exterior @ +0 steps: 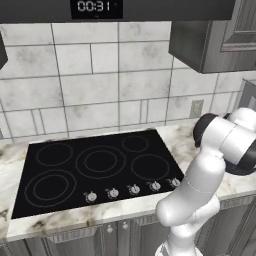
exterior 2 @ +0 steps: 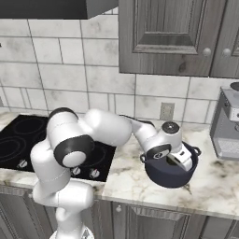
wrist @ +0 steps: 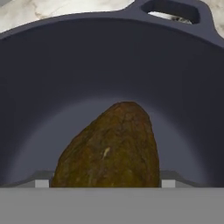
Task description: Turn on the sink faucet. Then move the avocado from the counter to the sink. Turn off the sink. Move the vegetable from the sink to the pot next to the stove. Finally move the pot to the rear left burner.
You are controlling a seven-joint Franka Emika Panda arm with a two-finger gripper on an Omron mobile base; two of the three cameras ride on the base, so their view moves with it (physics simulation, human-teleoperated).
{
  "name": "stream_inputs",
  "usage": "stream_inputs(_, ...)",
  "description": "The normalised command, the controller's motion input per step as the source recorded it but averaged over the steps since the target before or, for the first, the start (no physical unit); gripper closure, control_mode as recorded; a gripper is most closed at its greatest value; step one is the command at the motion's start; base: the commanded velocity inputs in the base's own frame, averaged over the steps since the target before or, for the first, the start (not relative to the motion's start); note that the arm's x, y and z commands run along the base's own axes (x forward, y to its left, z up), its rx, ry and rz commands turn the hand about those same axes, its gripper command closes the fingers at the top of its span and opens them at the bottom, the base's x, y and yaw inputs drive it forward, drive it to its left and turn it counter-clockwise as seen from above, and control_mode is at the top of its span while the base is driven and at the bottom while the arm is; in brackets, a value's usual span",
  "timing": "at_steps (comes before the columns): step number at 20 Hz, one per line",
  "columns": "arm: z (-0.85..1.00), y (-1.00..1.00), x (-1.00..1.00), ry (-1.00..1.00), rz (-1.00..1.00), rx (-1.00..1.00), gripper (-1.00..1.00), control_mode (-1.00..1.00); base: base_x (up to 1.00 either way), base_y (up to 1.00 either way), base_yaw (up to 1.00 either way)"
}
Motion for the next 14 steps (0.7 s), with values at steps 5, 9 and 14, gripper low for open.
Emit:
stream_inputs(5, -0.15, 0.04, 0.03, 0.04, 0.03, 0.0, -1.0, -1.0, 0.0, 0.0, 0.0)
stream_inputs(9, -0.01, 0.2, 0.0, 0.04, 0.01, 0.0, -1.0, -1.0, 0.0, 0.0, 0.0)
stream_inputs(14, 0.07, 0.36, 0.0, 0.05, 0.0, 0.0, -1.0, -1.0, 0.0, 0.0, 0.0)
